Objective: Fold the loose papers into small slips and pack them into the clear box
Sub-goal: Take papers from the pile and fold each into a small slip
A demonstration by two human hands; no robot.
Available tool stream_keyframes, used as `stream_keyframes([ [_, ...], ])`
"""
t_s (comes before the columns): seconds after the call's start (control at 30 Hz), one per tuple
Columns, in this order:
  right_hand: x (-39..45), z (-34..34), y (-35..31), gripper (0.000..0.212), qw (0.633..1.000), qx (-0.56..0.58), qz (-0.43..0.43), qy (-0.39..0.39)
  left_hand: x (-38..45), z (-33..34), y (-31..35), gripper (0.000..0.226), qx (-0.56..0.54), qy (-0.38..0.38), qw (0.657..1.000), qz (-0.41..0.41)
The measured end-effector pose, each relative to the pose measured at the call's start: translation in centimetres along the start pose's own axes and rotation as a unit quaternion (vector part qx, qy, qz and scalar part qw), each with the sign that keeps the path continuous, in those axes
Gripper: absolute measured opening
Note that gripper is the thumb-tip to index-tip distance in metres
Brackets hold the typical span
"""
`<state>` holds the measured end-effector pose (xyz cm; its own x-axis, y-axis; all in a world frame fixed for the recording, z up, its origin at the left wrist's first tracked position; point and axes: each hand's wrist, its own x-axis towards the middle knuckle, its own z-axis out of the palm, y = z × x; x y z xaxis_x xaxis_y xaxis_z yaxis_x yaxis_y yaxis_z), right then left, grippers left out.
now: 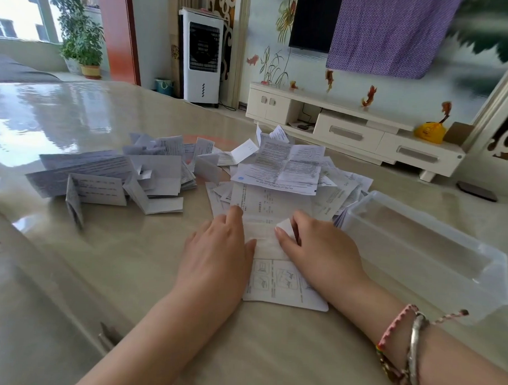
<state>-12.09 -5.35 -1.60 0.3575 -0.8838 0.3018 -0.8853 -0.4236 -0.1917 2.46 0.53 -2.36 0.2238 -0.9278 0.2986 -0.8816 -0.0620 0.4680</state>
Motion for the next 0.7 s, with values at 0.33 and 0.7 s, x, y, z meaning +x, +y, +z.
stream_keyframes([
  [0.33, -0.6, -0.3, 0.7, 0.023, 0.988, 0.038, -0.139, 0.059, -0.1, -0.3, 0.1, 0.026, 0.015, 0.003, 1.0, 0.015],
  [0.7, -1.2, -1.0, 2.2, 0.047, 0.973, 0.078, -0.214, -0.045, 0.4, -1.0, -1.1, 0.023, -0.025, -0.036, 0.997, 0.07],
])
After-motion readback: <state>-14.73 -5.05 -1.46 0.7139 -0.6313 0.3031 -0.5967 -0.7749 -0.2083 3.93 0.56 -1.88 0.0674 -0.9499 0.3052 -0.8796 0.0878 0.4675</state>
